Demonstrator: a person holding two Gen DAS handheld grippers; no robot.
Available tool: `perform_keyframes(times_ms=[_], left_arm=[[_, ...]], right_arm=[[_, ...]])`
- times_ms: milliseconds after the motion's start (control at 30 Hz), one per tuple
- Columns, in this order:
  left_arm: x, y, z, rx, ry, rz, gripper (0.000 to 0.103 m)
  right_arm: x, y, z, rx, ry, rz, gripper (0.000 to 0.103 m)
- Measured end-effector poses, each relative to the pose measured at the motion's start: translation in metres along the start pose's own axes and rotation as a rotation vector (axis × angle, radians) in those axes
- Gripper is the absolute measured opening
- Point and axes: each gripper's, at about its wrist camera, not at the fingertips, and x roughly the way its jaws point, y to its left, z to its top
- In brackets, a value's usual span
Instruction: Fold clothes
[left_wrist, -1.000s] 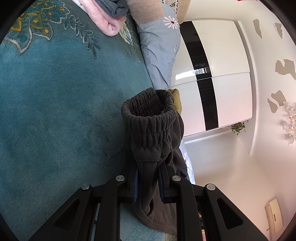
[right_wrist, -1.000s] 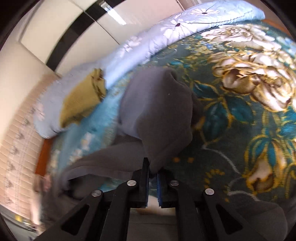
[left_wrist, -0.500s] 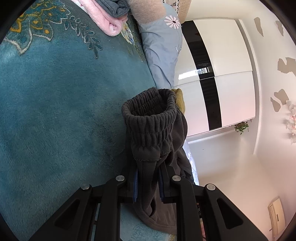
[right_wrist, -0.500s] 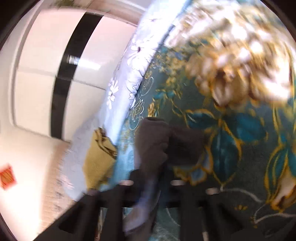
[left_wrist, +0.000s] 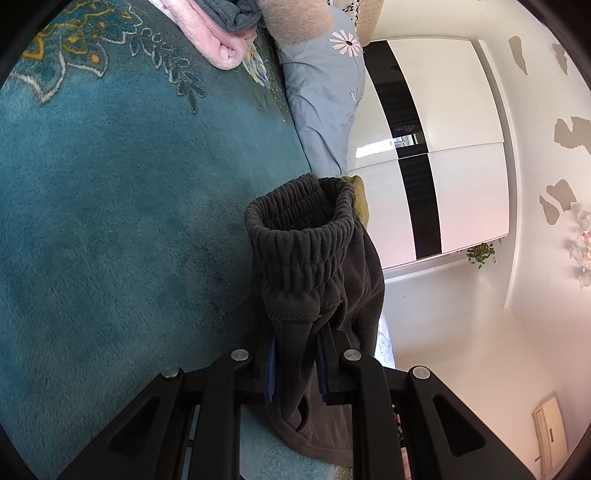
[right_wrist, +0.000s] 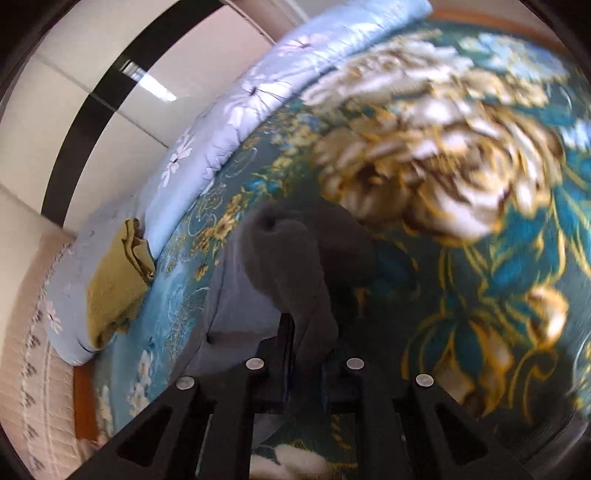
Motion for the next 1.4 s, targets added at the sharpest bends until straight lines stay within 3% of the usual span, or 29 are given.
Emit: perform_keyframes(times_ms=[167, 300, 400, 567, 667, 800, 900, 1033, 1200, 1300, 1400], left_arm=[[0.001, -0.003, 0.0, 0.01, 0.004, -0.014, 0.016], [0.003, -0.008, -0.001, 0.038, 0.007, -0.018, 0.018], [0.001, -0.012, -0.002, 0.07, 0.001, -0.011, 0.015], [-0.02, -0.033, -0.014, 0.158, -0.035, -0.109, 0.013], [-0.025, -0.037, -0.022, 0.192, -0.025, -0.07, 0.013], [-0.019, -0.004, -0.015, 0.006, 0.002, -0.014, 0.013], [-0.018, 0.015, -0.011, -0.106, 0.014, -0.066, 0.013], [-0.015, 0.009, -0.009, -0.069, 0.006, -0.045, 0.013], [-0.014, 0.016, -0.009, -0.116, 0.019, -0.06, 0.013], [-0.011, 0.016, -0.004, -0.136, 0.029, -0.056, 0.013], [-0.008, 0.011, -0.003, -0.119, 0.04, -0.062, 0.018]], right_arm=[[0.018, -0.04, -0.001, 0.202, 0.131, -0.081, 0.025], [-0.022, -0.017, 0.008, 0.15, 0.045, -0.212, 0.031], [-0.034, 0.025, -0.001, 0.057, 0.054, -0.128, 0.036], [-0.032, 0.114, -0.031, -0.128, 0.141, 0.055, 0.036], [-0.021, 0.155, -0.074, -0.29, 0.212, 0.079, 0.036], [-0.007, 0.21, -0.131, -0.505, 0.305, 0.111, 0.046], [0.003, 0.251, -0.174, -0.666, 0.374, 0.135, 0.047], [0.017, 0.305, -0.231, -0.882, 0.466, 0.166, 0.047], [0.035, 0.373, -0.302, -1.153, 0.58, 0.205, 0.048], [0.029, 0.371, -0.327, -1.25, 0.629, 0.219, 0.048], [0.022, 0.353, -0.336, -1.261, 0.677, 0.226, 0.048]])
